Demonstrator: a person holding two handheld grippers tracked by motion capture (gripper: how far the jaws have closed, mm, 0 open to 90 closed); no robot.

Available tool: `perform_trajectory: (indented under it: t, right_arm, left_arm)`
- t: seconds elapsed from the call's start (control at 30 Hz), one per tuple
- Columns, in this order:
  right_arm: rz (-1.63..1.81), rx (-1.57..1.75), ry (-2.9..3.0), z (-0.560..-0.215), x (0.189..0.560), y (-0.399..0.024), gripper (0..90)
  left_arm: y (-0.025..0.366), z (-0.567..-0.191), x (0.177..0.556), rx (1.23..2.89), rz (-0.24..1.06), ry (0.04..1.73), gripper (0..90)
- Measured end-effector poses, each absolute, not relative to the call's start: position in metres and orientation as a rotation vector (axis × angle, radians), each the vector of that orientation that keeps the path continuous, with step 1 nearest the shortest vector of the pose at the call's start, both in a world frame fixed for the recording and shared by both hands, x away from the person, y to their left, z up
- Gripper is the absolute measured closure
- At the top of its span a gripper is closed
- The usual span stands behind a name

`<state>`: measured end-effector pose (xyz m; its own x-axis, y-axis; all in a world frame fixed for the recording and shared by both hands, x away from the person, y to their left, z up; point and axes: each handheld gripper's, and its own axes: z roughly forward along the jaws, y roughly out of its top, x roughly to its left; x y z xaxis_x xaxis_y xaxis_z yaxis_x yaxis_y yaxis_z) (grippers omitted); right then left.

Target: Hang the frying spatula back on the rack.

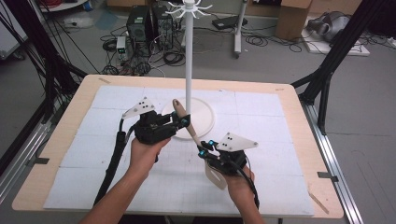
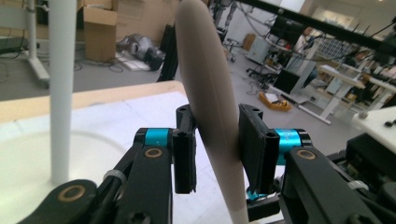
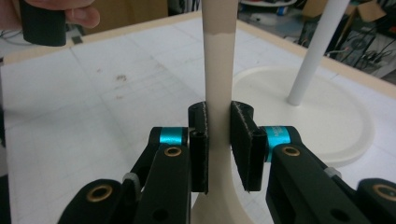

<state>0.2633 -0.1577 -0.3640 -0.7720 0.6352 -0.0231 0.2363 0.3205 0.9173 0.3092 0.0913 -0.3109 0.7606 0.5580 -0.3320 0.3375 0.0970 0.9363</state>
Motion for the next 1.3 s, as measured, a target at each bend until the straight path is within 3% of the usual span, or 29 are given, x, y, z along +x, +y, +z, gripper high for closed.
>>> perform_trajectory:
  t: [0.27,0.4,0.7,1.0,1.13,1.3]
  right_arm:
    - [1.488,0.786,2.115,-0.355,0.261,-0.16,76.5]
    - [1.51,0.781,2.095,-0.353,0.26,-0.163,75.1]
    - [1.495,0.839,1.942,-0.349,0.251,-0.196,46.6]
    - [1.406,0.978,1.84,-0.363,0.245,-0.241,38.0]
    - [1.38,1.014,1.81,-0.371,0.244,-0.251,25.8]
    - [1.311,1.042,1.849,-0.376,0.247,-0.263,17.6]
  left_arm:
    - [0.08,-0.291,0.312,1.479,0.151,0.706,72.5]
    - [0.074,-0.281,0.311,1.523,0.191,0.635,73.2]
    - [0.08,-0.259,0.325,1.55,0.207,0.527,73.5]
    - [0.087,-0.229,0.351,1.582,0.204,0.436,73.5]
    - [0.086,-0.214,0.367,1.601,0.2,0.407,73.4]
    - [0.087,-0.198,0.383,1.611,0.194,0.378,73.4]
